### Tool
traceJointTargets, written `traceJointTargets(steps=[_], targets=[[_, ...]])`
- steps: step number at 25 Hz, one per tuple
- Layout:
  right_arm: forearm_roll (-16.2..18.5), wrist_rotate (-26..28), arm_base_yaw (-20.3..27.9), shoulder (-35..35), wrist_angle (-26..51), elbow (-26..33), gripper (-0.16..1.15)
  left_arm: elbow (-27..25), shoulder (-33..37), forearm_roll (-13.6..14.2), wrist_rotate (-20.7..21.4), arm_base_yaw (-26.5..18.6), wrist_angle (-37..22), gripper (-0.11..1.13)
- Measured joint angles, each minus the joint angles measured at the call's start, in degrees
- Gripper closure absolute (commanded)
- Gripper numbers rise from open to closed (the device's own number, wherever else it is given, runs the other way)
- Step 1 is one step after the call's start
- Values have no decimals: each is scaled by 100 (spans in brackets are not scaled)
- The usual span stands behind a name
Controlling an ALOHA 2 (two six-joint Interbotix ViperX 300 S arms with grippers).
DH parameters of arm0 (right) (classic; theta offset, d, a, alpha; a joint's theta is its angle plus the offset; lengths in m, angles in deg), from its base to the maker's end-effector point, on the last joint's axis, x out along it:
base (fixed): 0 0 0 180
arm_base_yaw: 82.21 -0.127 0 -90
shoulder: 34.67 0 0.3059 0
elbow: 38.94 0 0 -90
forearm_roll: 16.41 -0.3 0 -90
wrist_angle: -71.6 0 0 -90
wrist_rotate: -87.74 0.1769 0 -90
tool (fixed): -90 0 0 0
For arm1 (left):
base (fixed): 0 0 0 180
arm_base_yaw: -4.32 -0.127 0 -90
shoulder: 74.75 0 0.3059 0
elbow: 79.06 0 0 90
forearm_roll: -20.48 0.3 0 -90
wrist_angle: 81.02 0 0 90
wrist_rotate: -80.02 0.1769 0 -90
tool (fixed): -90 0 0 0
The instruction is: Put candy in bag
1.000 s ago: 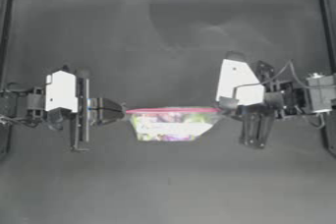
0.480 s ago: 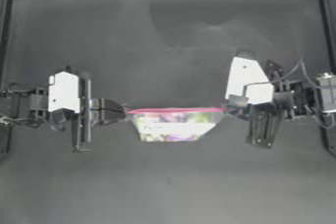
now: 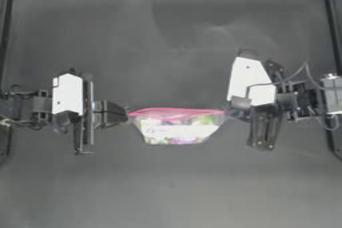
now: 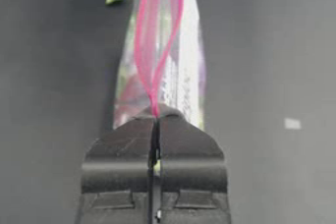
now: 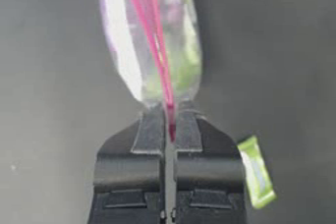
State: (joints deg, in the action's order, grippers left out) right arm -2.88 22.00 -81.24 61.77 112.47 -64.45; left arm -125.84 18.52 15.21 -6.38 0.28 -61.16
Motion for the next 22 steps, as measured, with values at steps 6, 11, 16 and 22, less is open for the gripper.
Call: traceJointTargets(steps=[6, 11, 16, 22], targets=[[9, -18, 9, -202, -237, 0, 89, 53, -211, 0, 9, 0, 0, 98], [44, -18, 9, -255, -413, 0, 89, 114, -290, -9, 18, -9, 0, 98], [62, -9, 9, -378, -598, -26, 89, 132, -316, -9, 18, -9, 9, 98], [70, 0, 9, -475, -721, -114, 89, 123, -466, -9, 18, 9, 88, 98]])
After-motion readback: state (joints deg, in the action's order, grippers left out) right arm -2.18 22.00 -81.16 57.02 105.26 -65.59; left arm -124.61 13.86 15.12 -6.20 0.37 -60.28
